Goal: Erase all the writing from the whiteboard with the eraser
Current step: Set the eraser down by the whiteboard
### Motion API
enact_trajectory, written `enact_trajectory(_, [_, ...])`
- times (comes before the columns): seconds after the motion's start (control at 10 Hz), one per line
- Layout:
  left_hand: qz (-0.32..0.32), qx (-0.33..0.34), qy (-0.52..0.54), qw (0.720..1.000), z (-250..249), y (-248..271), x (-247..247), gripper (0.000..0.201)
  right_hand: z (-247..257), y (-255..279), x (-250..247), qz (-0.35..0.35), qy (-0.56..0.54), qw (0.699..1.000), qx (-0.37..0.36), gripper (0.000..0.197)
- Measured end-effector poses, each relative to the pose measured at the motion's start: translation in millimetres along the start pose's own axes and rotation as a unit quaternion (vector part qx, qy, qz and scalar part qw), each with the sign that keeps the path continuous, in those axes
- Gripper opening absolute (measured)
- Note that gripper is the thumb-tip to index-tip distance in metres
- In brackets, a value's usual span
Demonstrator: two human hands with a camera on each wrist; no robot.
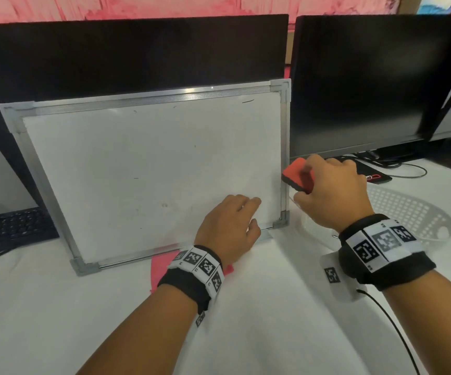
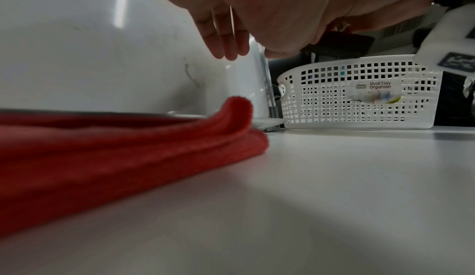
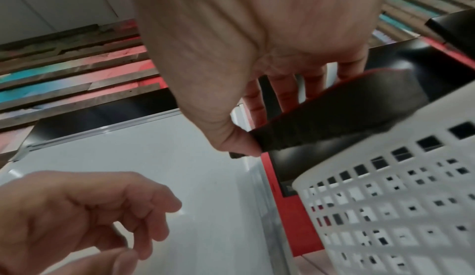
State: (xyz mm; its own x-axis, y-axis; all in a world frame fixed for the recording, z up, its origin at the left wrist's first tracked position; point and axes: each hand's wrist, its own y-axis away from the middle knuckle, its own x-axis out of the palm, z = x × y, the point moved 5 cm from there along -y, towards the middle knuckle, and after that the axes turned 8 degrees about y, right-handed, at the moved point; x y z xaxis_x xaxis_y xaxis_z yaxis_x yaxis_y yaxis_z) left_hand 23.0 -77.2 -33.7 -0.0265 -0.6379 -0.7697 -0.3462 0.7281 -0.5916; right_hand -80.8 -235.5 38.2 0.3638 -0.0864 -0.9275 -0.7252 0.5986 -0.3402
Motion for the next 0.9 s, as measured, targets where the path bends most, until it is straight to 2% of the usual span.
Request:
enact_trajectory(0.1, [0.01, 0.008, 0.003, 1.0, -4, -5, 7, 0.04, -11, -2, -7, -0.02, -0.004, 0.999, 0.03, 0.042])
enact_trajectory(0.2, [0.016, 0.0, 0.0, 1.0, -3, -6, 9, 0.039, -21, -8, -6, -0.003, 0.006, 0.998, 0.063, 0.043])
enact_trajectory(0.3, [0.02, -0.009, -0.001, 1.0, -3, -6, 8, 0.037, -29, -16, 6, 0.067, 0.025, 0.992, 0.104, 0.046])
enact_trajectory(0.4, [0.025, -0.019, -0.005, 1.0, -2, -6, 7, 0.038, -34, -21, 15, 0.108, 0.038, 0.984, 0.136, 0.045])
enact_trajectory(0.6, [0.037, -0.039, -0.005, 0.999, -2, -6, 6, 0.045, -38, -21, 27, 0.129, 0.046, 0.977, 0.161, 0.047])
enact_trajectory(0.7, [0.036, -0.042, -0.002, 0.998, -3, -5, 4, 0.046, -35, -20, 26, 0.113, 0.037, 0.981, 0.153, 0.038])
enact_trajectory(0.8, [0.031, -0.037, -0.005, 0.999, -1, -5, 5, 0.045, -28, -19, 21, 0.05, 0.033, 0.992, 0.11, 0.037])
enact_trajectory(0.9, [0.016, -0.042, 0.0, 0.999, -2, -5, 1, 0.042, -7, -11, 18, -0.048, -0.022, 0.998, 0.015, 0.033])
